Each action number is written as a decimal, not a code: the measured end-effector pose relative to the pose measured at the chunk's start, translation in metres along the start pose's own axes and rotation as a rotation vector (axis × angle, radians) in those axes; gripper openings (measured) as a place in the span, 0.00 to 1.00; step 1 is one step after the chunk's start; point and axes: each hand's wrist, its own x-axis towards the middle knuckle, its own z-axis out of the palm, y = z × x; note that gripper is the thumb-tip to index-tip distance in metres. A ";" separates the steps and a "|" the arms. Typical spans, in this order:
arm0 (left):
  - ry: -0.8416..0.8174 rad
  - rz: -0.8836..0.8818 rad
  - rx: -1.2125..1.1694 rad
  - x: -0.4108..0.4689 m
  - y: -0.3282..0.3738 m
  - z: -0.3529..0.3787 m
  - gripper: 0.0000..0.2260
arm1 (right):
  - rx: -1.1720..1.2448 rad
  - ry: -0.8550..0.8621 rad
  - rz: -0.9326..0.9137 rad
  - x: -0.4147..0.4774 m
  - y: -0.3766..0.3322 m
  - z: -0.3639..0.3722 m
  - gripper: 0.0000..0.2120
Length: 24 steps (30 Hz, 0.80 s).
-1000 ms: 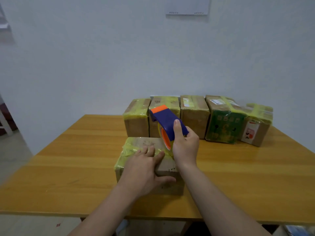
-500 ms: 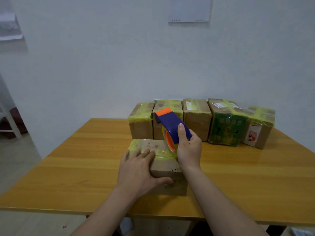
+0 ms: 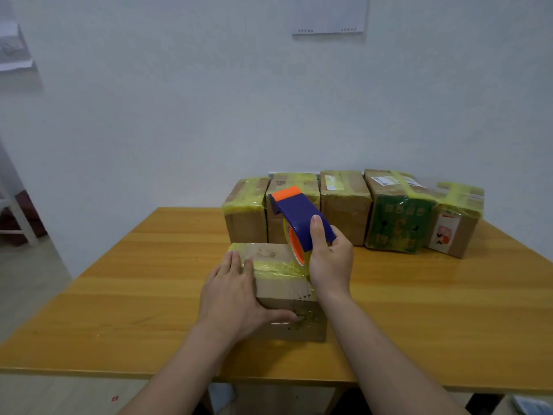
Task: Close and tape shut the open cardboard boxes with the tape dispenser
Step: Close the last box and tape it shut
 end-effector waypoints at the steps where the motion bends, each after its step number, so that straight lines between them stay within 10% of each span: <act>1: -0.011 0.006 0.006 0.002 0.000 -0.002 0.70 | -0.003 -0.001 0.000 0.000 0.000 0.000 0.15; 24: 0.006 -0.080 -0.188 -0.006 -0.007 -0.010 0.64 | 0.038 -0.027 -0.007 0.000 0.001 -0.003 0.21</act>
